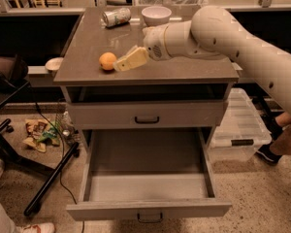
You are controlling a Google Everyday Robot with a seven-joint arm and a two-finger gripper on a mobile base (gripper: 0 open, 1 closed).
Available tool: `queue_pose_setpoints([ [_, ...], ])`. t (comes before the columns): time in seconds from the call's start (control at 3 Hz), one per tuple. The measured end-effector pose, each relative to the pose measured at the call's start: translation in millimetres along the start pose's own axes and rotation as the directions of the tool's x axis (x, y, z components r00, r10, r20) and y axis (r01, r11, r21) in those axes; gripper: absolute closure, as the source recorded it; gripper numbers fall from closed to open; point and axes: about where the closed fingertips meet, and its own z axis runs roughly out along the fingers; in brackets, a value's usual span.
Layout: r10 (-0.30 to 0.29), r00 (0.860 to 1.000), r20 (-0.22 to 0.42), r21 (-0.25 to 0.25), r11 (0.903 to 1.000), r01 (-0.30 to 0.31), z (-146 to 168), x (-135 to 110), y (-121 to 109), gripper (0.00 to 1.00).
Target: Place orange into middle drawer
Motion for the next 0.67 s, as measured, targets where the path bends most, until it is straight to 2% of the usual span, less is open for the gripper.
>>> queue_pose_setpoints([
  [0.67, 0.061, 0.998, -0.017, 0.021, 0.998, -0.06, 42, 39, -7, 0.0],
])
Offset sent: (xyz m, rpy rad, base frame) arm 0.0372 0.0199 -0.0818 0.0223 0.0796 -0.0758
